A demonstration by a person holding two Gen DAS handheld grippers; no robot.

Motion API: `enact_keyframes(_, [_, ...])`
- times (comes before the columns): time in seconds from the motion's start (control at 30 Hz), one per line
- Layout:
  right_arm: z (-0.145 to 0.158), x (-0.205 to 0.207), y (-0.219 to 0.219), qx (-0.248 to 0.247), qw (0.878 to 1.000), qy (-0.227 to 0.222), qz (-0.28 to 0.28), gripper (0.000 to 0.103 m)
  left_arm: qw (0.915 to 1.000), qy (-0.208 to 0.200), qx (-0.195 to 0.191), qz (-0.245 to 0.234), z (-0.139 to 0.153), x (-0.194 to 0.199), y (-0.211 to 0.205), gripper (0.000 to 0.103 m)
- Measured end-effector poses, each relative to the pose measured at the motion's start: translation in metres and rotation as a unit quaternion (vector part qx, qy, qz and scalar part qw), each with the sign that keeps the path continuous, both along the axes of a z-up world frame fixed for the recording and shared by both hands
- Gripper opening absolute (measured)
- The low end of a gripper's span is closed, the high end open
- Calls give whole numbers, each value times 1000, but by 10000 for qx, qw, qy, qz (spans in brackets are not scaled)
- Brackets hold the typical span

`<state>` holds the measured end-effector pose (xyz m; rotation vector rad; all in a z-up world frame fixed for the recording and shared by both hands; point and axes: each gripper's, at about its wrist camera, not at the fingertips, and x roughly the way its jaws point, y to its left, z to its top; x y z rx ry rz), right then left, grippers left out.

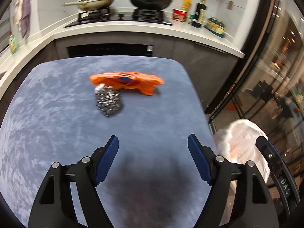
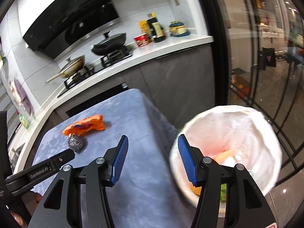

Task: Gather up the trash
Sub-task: 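Move both grippers back to the steel scrubber and orange mesh bag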

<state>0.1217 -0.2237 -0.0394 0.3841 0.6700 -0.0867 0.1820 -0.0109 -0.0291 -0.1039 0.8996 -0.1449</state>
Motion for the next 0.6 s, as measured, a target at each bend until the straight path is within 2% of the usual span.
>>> enact_keyframes(0.33, [-17, 60, 61, -7, 9985, 176, 510, 54, 9976, 263, -131, 628, -28, 59, 61, 72])
enact_keyframes(0.6, [-29, 115, 91, 91, 9970, 254, 728, 54, 9966, 461, -257, 635, -55, 106, 71, 72])
